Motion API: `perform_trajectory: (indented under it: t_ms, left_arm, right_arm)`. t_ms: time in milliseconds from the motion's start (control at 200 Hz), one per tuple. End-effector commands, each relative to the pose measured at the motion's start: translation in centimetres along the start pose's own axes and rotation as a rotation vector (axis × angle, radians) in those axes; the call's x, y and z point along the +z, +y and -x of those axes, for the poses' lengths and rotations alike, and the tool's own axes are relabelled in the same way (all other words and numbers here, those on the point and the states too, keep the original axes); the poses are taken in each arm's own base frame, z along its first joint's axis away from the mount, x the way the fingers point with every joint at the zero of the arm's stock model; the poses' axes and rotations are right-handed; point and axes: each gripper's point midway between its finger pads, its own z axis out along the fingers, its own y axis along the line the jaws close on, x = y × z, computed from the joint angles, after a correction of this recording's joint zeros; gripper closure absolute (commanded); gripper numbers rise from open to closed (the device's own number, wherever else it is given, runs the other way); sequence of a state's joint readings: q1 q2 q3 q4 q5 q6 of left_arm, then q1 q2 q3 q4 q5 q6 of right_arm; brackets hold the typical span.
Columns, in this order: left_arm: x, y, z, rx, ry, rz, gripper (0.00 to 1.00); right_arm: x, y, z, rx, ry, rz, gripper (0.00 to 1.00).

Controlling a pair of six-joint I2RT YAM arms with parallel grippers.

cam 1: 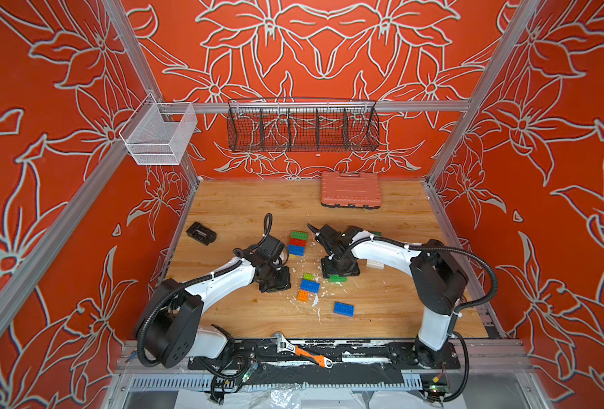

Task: Assemble a rectangle with lego
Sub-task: Pick up the lego brick from the center of the board, then adjust the lego brick at the center of the board.

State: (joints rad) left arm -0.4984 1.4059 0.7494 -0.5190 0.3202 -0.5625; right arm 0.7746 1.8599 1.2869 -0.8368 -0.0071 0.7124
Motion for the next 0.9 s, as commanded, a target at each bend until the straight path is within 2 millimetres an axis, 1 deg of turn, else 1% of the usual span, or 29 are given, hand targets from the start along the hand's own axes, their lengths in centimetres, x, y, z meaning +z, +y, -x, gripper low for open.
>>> perform_trajectory:
  t_ms: [0,230,320,475,621,736,896]
  left_arm:
    - [1.0,-0.2,-0.6,0.001,0.031,0.002,0.74]
    - [2.0,-0.7,-1.3,0.007,0.064,-0.003,0.78]
    - [2.5,-1.0,-1.6,0.012,0.079,-0.010,0.79]
    - [3.2,-1.5,-2.0,0.018,0.102,-0.014,0.81]
    - [3.5,-2.0,-2.3,0.026,0.111,-0.012,0.83]
    - [3.8,-2.4,-2.6,0.028,0.119,-0.010,0.84]
    - [4.0,-2.9,-3.0,0.036,0.132,-0.006,0.84]
  right_arm:
    - [0.7,-0.1,0.0,0.009,0.004,-0.022,0.21]
    - [0.9,-0.4,-0.1,-0.011,0.011,-0.045,0.30]
    - [1.0,-0.7,-0.2,-0.014,0.010,-0.054,0.35]
    - [0.6,-0.8,-0.1,-0.039,0.000,-0.061,0.44]
    - [-0.5,-0.5,0.2,-0.082,-0.010,-0.046,0.48]
    - [-1.8,-0.1,0.7,-0.111,-0.016,-0.034,0.48]
    - [-3.3,1.6,1.2,-0.120,-0.015,0.039,0.48]
